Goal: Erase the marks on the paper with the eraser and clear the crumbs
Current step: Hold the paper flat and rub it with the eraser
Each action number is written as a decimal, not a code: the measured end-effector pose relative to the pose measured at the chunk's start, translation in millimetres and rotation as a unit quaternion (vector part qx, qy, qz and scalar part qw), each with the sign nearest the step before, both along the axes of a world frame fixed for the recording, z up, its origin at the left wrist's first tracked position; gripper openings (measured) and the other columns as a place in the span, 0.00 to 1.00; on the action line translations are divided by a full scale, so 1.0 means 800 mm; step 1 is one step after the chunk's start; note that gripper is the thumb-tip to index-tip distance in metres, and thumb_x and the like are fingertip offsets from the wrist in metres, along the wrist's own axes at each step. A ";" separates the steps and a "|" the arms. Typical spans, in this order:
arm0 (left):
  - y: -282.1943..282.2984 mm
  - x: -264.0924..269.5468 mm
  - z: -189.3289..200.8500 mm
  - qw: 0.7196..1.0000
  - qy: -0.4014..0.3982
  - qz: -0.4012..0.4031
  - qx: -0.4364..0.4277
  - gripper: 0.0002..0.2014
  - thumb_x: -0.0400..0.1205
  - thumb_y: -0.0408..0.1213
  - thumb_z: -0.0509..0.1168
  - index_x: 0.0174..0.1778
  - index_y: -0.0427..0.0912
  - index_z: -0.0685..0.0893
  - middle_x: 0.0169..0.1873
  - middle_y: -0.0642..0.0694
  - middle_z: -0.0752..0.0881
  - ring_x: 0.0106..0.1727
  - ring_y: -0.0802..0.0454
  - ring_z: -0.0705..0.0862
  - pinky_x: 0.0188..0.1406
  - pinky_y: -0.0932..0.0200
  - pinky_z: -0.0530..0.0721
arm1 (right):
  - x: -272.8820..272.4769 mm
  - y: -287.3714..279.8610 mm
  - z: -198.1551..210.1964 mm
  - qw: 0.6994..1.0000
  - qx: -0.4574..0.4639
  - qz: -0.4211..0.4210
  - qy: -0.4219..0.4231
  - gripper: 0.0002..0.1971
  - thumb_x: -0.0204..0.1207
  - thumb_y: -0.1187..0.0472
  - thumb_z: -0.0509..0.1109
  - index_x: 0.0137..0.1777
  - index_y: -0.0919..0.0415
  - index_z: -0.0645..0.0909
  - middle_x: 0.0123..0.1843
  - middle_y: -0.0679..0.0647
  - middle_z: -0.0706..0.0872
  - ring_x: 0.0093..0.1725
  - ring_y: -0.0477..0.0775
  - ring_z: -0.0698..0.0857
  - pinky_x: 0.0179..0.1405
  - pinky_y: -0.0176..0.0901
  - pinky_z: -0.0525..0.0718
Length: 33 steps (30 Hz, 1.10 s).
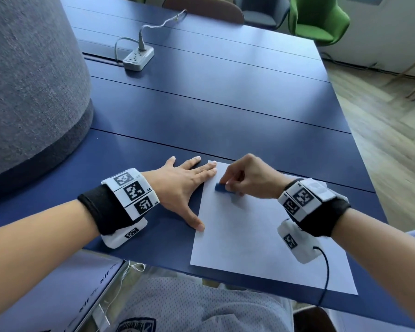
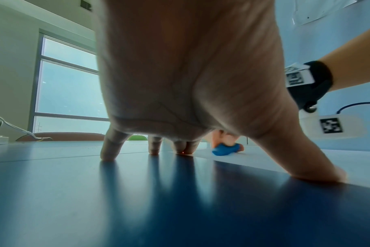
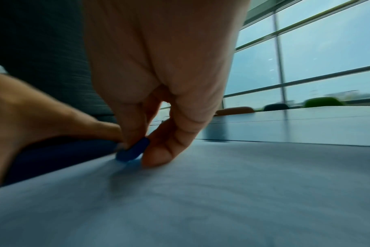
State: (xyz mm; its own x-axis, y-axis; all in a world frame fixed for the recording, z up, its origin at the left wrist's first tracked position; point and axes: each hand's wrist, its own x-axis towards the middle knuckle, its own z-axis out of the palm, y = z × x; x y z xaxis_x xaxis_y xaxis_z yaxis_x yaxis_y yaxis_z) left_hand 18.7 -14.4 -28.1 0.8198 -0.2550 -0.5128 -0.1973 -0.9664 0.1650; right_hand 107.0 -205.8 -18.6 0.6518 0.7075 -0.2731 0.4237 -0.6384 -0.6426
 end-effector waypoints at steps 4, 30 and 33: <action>0.000 0.000 0.002 1.000 0.000 0.002 0.001 0.68 0.60 0.78 0.69 0.85 0.54 0.35 0.82 0.65 0.31 0.83 0.56 0.29 0.80 0.28 0.38 | 0.008 0.000 0.002 1.000 -0.002 -0.014 -0.017 0.08 0.71 0.67 0.72 0.42 0.53 0.89 0.28 0.44 0.85 0.22 0.39 0.81 0.31 0.34 0.81; -0.001 0.001 0.002 1.000 0.007 0.000 0.011 0.69 0.59 0.79 0.68 0.85 0.55 0.34 0.82 0.65 0.31 0.83 0.56 0.30 0.80 0.28 0.40 | -0.019 -0.003 -0.006 0.997 0.007 -0.073 -0.035 0.04 0.72 0.64 0.72 0.44 0.55 0.87 0.31 0.51 0.87 0.21 0.36 0.80 0.25 0.26 0.78; -0.003 0.002 0.004 1.000 0.006 0.000 0.015 0.69 0.59 0.79 0.69 0.85 0.54 0.34 0.82 0.65 0.32 0.84 0.56 0.31 0.80 0.29 0.41 | -0.002 -0.011 -0.004 0.992 0.007 -0.110 -0.061 0.05 0.73 0.64 0.72 0.45 0.56 0.88 0.32 0.51 0.86 0.20 0.32 0.79 0.23 0.19 0.74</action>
State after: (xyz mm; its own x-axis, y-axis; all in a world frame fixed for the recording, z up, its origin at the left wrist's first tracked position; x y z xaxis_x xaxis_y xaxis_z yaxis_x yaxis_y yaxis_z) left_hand 20.0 -17.0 -24.5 0.8129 -0.2393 -0.5309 -0.1958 -0.9709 0.1378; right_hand 105.7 -214.5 -21.7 0.8179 0.5483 -0.1743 0.3506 -0.7152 -0.6047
